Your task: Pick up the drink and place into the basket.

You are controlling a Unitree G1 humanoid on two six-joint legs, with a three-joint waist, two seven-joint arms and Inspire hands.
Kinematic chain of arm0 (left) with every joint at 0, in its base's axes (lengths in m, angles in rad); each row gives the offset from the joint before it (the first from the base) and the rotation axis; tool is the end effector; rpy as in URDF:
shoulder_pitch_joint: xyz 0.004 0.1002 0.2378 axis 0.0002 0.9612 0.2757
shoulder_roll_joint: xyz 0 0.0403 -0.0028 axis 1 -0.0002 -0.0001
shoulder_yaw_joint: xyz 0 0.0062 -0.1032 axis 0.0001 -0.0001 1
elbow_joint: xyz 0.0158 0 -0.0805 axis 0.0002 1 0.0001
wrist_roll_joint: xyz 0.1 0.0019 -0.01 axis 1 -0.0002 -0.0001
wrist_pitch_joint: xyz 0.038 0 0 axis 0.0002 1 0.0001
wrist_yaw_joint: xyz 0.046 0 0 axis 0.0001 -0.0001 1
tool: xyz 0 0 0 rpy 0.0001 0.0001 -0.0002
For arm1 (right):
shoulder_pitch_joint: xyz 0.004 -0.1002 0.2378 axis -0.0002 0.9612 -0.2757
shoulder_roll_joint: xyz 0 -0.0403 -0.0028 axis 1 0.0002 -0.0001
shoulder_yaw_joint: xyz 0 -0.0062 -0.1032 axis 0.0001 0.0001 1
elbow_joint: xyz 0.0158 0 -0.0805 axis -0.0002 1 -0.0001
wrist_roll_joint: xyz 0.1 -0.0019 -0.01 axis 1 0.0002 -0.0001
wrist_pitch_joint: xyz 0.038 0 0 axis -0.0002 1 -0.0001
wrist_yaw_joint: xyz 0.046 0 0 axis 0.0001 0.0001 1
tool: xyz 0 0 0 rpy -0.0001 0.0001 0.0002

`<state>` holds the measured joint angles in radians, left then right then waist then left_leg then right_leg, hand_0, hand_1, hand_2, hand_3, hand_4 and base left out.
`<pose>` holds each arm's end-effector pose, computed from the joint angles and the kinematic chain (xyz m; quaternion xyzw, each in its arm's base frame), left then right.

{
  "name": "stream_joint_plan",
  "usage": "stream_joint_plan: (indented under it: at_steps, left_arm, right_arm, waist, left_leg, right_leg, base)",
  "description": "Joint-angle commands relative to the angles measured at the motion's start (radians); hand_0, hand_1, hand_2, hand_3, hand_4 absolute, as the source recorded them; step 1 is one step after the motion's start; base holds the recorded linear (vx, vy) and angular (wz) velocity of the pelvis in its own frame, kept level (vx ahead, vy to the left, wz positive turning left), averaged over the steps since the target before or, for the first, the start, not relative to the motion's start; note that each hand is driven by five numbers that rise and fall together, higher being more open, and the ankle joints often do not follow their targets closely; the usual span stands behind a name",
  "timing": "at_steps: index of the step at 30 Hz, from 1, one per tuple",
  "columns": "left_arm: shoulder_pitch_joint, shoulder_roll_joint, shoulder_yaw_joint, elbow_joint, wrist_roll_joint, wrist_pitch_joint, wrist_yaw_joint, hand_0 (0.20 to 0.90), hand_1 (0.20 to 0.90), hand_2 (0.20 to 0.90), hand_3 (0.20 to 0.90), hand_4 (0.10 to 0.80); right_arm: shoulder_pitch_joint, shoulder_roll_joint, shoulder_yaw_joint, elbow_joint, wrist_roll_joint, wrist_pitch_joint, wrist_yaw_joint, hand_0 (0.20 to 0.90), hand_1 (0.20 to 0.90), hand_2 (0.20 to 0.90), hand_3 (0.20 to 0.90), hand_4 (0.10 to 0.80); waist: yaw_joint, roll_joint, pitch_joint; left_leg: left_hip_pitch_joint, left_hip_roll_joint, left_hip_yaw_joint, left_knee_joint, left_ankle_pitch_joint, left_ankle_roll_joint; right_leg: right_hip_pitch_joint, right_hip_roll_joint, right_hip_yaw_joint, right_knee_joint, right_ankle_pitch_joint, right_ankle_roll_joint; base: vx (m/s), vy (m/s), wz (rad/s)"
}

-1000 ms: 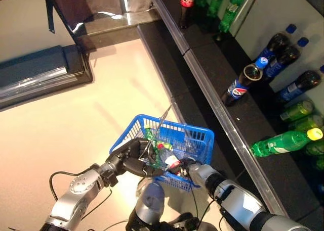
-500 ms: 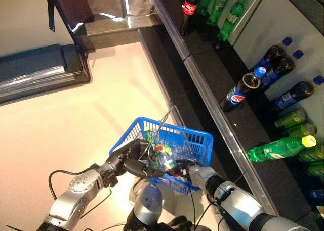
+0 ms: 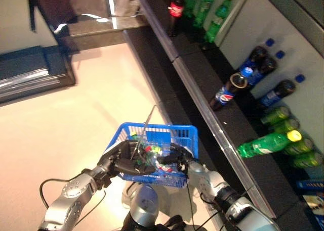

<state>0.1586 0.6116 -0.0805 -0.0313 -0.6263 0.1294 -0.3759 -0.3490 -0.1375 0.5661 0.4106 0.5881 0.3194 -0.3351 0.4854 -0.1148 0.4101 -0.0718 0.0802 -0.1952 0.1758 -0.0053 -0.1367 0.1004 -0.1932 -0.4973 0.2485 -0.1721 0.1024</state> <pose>0.1690 0.2498 0.0428 -0.0380 0.1462 -0.2044 0.9672 0.2324 -0.0691 0.0116 0.0186 0.2852 0.1103 0.9519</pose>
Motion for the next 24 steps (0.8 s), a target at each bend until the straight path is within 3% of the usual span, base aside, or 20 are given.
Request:
stream_joint_plan:
  at_steps: [1, 10, 18, 19, 24]
  left_arm:
    - [-0.098, -0.131, 0.1, -0.277, -0.237, -0.348, -0.104, 0.3, 0.3, 0.3, 0.2, 0.1]
    - [0.0, -0.183, 0.126, -0.103, -0.182, -0.42, -0.042, 0.3, 0.3, 0.3, 0.2, 0.1]
    - [0.021, -0.185, 0.117, -0.012, -0.16, -0.449, -0.011, 0.3, 0.3, 0.3, 0.2, 0.1]
    - [0.029, -0.194, 0.103, 0.096, -0.129, -0.488, 0.026, 0.3, 0.3, 0.3, 0.2, 0.1]
    - [0.046, -0.217, 0.091, 0.16, -0.106, -0.512, 0.076, 0.3, 0.3, 0.3, 0.2, 0.1]
  right_arm:
    - [-0.008, -0.074, -0.009, -0.127, -0.072, -0.102, -0.029, 0.9, 0.9, 0.9, 0.9, 0.8]
    - [0.118, -0.184, -0.078, -0.387, -0.102, -0.149, 0.124, 0.9, 0.9, 0.9, 0.9, 0.8]
    - [0.16, -0.205, -0.102, -0.484, -0.049, -0.233, 0.221, 0.9, 0.9, 0.9, 0.9, 0.8]
    - [0.18, -0.2, -0.11, -0.536, -0.005, -0.292, 0.318, 0.9, 0.9, 0.9, 0.9, 0.8]
    - [0.228, -0.199, -0.12, -0.567, 0.0, -0.312, 0.382, 0.9, 0.9, 0.9, 0.9, 0.8]
  waist:
    - [-0.046, 0.016, -0.075]
    - [-0.105, 0.02, -0.106]
    - [-0.126, 0.016, -0.124]
    - [-0.147, 0.019, -0.15]
    - [-0.168, 0.023, -0.173]
  left_leg:
    - [-0.071, -0.055, 0.027, 0.034, 0.046, 0.067]
    - [-0.056, -0.045, 0.067, 0.019, 0.052, 0.072]
    - [-0.03, -0.038, 0.081, 0.001, 0.052, 0.072]
    - [-0.008, -0.031, 0.099, -0.023, 0.056, 0.071]
    - [0.007, -0.025, 0.118, -0.044, 0.059, 0.072]
  right_leg:
    - [0.035, 0.039, 0.019, -0.04, 0.097, -0.053]
    - [0.026, 0.038, 0.044, -0.038, 0.094, -0.05]
    - [0.033, 0.04, 0.057, -0.047, 0.098, -0.042]
    - [0.038, 0.038, 0.072, -0.06, 0.102, -0.034]
    - [0.039, 0.034, 0.086, -0.074, 0.107, -0.026]
  base:
    - [-0.005, 0.004, -0.12]
    - [-0.006, 0.033, -0.11]
    - [0.002, 0.006, -0.08]
    - [-0.014, 0.059, -0.09]
    - [-0.011, 0.036, -0.2]
